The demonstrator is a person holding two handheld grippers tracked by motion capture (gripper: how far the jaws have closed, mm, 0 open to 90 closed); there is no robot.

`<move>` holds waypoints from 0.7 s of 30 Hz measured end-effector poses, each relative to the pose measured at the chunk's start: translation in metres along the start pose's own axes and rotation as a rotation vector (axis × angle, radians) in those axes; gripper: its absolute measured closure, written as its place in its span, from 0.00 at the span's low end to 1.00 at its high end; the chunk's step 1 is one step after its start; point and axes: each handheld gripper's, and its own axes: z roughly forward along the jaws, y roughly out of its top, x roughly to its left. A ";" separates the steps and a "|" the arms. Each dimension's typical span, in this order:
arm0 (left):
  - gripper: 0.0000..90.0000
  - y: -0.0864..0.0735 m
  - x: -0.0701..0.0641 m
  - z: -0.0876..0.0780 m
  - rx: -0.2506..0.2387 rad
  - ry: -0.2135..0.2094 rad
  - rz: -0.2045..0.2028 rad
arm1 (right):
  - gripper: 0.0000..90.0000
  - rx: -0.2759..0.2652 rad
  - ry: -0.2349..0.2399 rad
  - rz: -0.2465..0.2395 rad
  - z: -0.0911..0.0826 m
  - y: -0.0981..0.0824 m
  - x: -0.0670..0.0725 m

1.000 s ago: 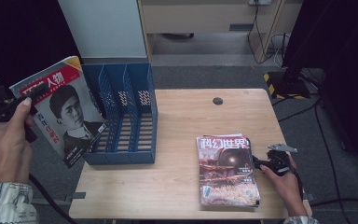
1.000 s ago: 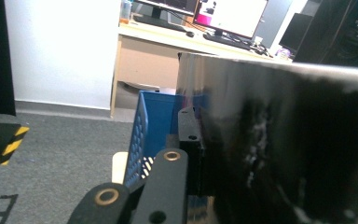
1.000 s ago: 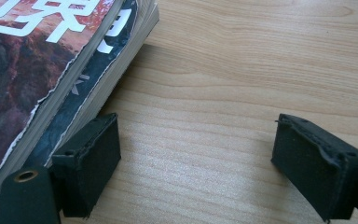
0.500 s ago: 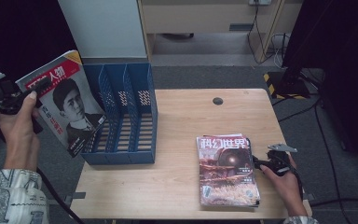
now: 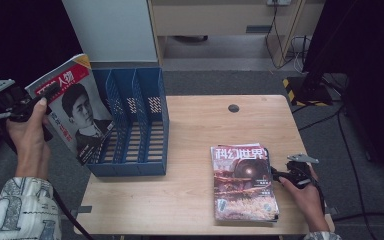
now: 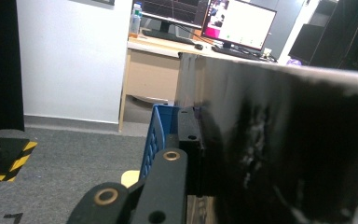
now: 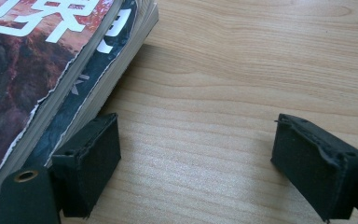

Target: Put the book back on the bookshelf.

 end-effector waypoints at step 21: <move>0.95 -0.019 -0.006 0.025 -0.018 -0.017 0.017 | 0.17 -0.001 -0.004 0.001 0.000 0.000 0.000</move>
